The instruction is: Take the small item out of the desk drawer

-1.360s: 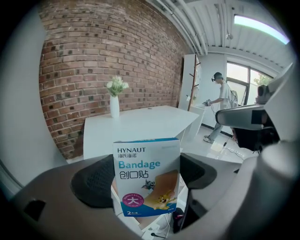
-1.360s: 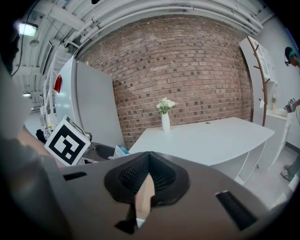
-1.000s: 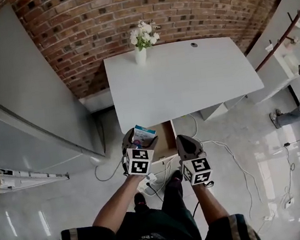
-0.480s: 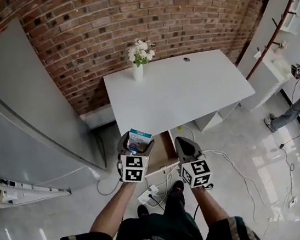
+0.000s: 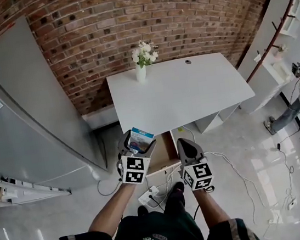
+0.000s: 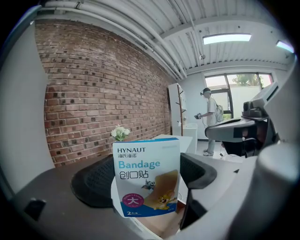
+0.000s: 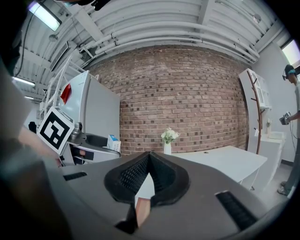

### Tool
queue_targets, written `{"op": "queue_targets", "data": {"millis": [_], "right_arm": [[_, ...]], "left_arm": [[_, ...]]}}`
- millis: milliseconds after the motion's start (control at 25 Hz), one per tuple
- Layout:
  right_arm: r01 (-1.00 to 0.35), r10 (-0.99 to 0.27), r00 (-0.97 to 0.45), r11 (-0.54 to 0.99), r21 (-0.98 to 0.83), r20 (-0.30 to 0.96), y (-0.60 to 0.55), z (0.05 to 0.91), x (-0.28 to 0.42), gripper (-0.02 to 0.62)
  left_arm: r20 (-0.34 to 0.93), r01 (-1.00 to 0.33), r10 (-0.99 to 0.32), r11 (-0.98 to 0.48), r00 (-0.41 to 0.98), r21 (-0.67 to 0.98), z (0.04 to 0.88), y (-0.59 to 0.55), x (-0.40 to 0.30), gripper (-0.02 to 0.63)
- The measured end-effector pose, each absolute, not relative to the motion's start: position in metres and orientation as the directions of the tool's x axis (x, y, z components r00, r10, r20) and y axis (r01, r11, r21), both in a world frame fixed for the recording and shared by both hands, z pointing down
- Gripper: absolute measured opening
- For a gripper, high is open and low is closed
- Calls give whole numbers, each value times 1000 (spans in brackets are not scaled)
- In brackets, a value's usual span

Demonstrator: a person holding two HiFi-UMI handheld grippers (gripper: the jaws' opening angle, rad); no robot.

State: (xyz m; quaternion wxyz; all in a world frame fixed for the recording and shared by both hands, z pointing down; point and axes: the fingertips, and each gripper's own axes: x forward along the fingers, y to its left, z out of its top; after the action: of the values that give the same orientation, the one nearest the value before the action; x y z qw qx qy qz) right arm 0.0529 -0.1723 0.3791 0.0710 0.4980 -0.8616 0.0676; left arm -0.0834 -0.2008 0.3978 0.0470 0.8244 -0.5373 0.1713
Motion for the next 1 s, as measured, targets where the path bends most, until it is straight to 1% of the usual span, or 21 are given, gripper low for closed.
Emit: {"op": "queue_targets", "data": {"millis": [1000], "right_arm": [[-855,-836,-515,517,-40,188,-164,380,40,24]], "left_arm": [[332,-906,-868,-416,369,-81,404,-190,-80,433]]}}
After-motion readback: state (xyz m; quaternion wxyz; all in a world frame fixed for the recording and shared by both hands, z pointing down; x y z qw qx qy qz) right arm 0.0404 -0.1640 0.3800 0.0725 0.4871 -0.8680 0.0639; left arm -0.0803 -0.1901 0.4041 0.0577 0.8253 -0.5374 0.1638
